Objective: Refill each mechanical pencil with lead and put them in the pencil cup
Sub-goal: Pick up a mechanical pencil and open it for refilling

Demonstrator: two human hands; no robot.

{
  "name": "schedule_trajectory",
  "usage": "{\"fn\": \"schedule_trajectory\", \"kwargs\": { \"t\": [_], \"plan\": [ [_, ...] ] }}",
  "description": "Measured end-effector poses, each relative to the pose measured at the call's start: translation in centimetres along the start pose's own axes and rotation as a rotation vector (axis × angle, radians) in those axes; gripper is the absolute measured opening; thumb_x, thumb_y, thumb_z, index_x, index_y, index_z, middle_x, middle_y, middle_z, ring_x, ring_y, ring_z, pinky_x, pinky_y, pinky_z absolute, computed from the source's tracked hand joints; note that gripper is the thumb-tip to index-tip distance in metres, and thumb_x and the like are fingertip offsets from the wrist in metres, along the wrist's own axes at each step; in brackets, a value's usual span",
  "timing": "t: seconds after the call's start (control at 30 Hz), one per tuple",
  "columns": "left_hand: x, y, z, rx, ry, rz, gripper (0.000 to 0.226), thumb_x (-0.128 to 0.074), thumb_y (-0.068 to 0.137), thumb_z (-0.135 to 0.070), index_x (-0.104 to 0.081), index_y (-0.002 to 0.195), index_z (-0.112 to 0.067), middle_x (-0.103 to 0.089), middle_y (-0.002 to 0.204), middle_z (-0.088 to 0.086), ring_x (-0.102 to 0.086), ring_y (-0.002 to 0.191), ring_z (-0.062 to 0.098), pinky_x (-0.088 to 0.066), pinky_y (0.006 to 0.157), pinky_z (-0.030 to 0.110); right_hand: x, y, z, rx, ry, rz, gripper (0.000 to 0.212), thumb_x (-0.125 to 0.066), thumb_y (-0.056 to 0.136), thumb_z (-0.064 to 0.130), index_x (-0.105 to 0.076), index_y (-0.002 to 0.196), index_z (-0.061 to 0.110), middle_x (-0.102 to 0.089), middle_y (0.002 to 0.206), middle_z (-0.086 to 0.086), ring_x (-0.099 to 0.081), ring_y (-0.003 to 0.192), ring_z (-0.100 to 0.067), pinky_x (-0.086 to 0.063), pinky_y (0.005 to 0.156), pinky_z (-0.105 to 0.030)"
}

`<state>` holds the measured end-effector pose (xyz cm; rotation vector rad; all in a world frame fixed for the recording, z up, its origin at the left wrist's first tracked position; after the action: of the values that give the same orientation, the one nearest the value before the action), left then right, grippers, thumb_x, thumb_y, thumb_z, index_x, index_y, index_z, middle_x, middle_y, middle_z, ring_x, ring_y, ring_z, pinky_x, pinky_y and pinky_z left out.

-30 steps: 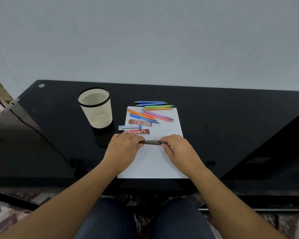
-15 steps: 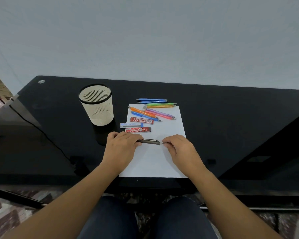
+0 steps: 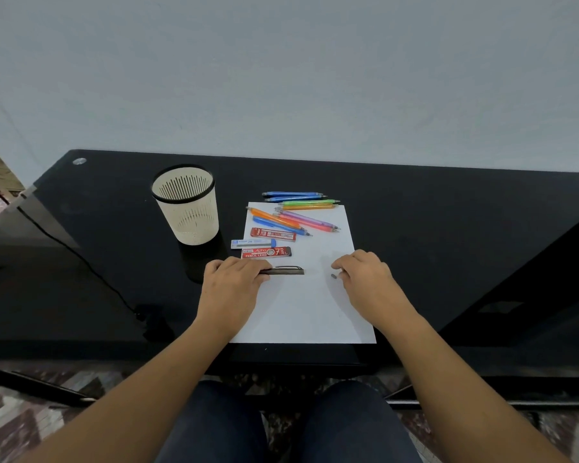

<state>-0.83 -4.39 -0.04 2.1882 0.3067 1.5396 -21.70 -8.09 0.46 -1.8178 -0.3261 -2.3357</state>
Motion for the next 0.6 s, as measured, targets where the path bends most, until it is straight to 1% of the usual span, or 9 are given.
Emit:
{"fn": "schedule_trajectory", "kwargs": {
  "t": [0.13, 0.27, 0.37, 0.47, 0.53, 0.6],
  "plan": [
    [0.0, 0.1, 0.1, 0.016, -0.012, 0.009, 0.019, -0.069, 0.087, -0.024, -0.07, 0.106, -0.024, -0.073, 0.099, -0.006, -0.065, 0.09, 0.018, -0.043, 0.081, 0.038, 0.3, 0.4, -1.0, -0.047, -0.047, -0.016, 0.033, -0.043, 0.099, 0.015, -0.05, 0.129, 0.025, -0.055, 0.119, 0.002, -0.048, 0.103, -0.015, -0.043, 0.089, -0.03],
    [0.0, 0.1, 0.0, 0.001, -0.015, 0.008, 0.02, -0.071, 0.086, -0.024, -0.07, 0.106, -0.023, -0.073, 0.099, -0.005, -0.065, 0.09, 0.019, -0.045, 0.081, 0.038, -0.1, 0.4, -1.1, -0.055, 0.003, 0.009, 0.033, -0.043, 0.099, 0.014, -0.051, 0.129, 0.025, -0.058, 0.116, 0.003, -0.049, 0.099, -0.014, -0.045, 0.089, -0.033],
    [0.0, 0.0, -0.1, -0.011, -0.021, -0.002, 0.021, -0.073, 0.084, -0.022, -0.071, 0.105, -0.022, -0.073, 0.098, -0.004, -0.066, 0.089, 0.019, -0.046, 0.081, 0.039, 0.0, 0.1, -1.1, -0.053, 0.071, 0.002, 0.033, -0.047, 0.096, 0.018, -0.05, 0.128, 0.028, -0.055, 0.121, 0.006, -0.048, 0.105, -0.013, -0.043, 0.092, -0.032],
    [0.2, 0.0, -0.2, -0.028, -0.029, -0.018, 0.021, -0.074, 0.083, -0.021, -0.071, 0.104, -0.021, -0.073, 0.097, -0.004, -0.066, 0.089, 0.019, -0.046, 0.08, 0.038, 0.7, -0.6, -0.2, 0.009, 0.094, -0.088, 0.035, -0.055, 0.091, 0.025, -0.052, 0.126, 0.029, -0.048, 0.127, 0.009, -0.042, 0.115, -0.012, -0.035, 0.095, -0.03],
    [0.3, 0.0, -0.3, -0.041, -0.034, -0.025, 0.022, -0.074, 0.082, -0.021, -0.072, 0.104, -0.02, -0.073, 0.096, -0.003, -0.066, 0.088, 0.019, -0.046, 0.079, 0.037, 1.1, -1.2, 1.0, 0.082, 0.103, -0.142, 0.032, -0.058, 0.09, 0.029, -0.056, 0.122, 0.029, -0.051, 0.123, 0.01, -0.041, 0.115, -0.012, -0.032, 0.095, -0.029],
    [0.3, 0.0, -0.4, -0.055, -0.037, -0.027, 0.022, -0.075, 0.082, -0.02, -0.072, 0.104, -0.02, -0.073, 0.095, -0.004, -0.066, 0.088, 0.019, -0.046, 0.079, 0.037, 0.8, -1.4, 2.3, 0.132, 0.096, -0.137, 0.029, -0.057, 0.091, 0.033, -0.059, 0.12, 0.03, -0.053, 0.122, 0.012, -0.04, 0.115, -0.01, -0.029, 0.097, -0.028]
  ]
}}
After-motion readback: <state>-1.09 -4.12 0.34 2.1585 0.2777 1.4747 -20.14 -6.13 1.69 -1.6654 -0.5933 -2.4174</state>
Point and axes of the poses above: each hand's wrist, its own y-axis towards the middle knuckle, its own x-axis out of the back of the hand, z = x × y, the point moved 9 cm from there along y, towards the middle knuckle
